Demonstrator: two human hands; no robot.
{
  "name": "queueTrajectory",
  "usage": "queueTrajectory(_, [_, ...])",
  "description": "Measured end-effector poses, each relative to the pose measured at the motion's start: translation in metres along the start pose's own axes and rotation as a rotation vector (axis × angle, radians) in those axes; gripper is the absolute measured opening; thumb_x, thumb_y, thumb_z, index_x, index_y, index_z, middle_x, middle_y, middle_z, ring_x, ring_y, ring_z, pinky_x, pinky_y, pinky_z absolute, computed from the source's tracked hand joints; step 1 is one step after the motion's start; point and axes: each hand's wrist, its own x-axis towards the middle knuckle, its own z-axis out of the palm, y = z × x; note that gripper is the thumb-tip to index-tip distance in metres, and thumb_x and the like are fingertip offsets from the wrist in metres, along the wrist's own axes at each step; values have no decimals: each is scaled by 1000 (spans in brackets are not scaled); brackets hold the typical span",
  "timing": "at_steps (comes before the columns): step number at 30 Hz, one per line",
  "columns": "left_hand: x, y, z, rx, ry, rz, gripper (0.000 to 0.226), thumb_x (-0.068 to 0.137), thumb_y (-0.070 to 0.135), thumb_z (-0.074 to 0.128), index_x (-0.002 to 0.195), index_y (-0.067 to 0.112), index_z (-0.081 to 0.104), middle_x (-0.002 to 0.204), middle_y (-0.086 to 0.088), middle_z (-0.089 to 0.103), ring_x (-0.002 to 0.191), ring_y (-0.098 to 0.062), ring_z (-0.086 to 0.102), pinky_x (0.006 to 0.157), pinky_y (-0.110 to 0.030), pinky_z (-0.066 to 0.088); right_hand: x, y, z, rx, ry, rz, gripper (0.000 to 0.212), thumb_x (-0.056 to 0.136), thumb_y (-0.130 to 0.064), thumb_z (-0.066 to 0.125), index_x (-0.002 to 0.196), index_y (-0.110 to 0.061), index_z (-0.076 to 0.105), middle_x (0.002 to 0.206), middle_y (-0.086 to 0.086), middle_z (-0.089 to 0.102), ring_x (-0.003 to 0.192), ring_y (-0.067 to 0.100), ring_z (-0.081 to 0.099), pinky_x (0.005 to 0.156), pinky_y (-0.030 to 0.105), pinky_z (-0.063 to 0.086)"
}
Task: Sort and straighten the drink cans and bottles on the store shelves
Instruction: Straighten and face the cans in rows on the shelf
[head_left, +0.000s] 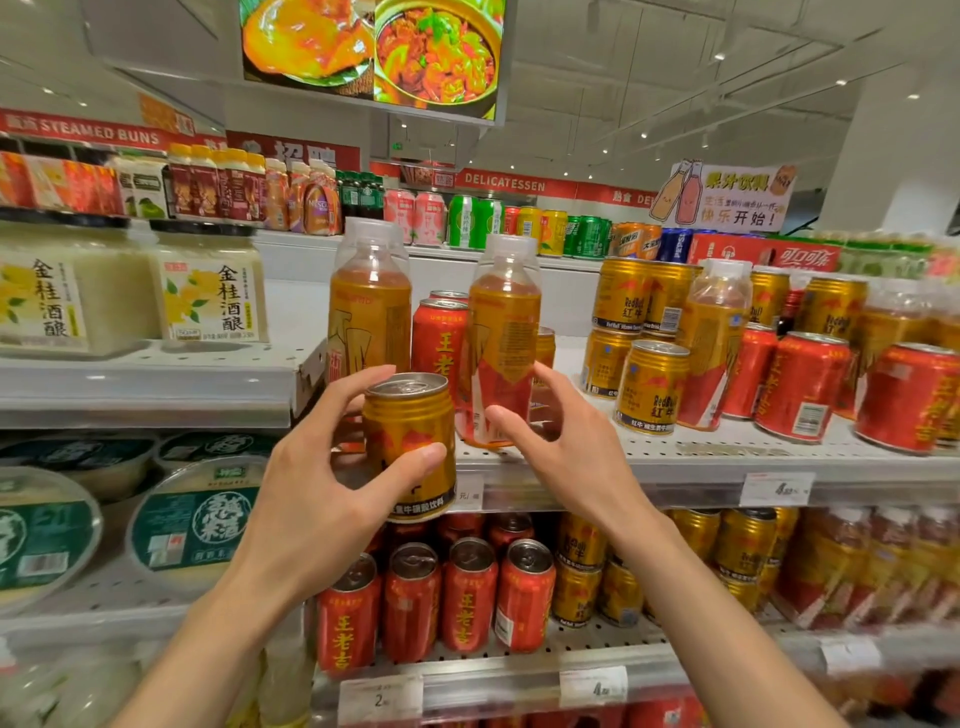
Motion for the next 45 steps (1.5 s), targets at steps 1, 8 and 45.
queueTrajectory(1, [-1,-1,0,1,-3,3,68,71,62,79,132,54,49,106,44,59,104,25,54,73,5,43,-1,1,0,3,-11,-2,73,89,-60,64,150,-27,44,135,-10,65,120,8,62,103,35,53])
queueTrajectory(8, [-3,-2,17,-53,0,-15,66,67,63,75,129,52,52,110,38,63,104,16,61,75,-1,47,-15,24,-32,273,-54,48,35,95,-38,67,128,-30,63,112,-17,71,101,-3,68,89,22,56])
queueTrajectory(45, [60,65,268,391,46,171,81,75,76,61,145,41,44,147,7,39,137,-13,38,105,-51,48,10,222,-221,-165,67,-386,6,94,-28,67,94,-23,71,91,-14,65,88,4,57,78,23,48])
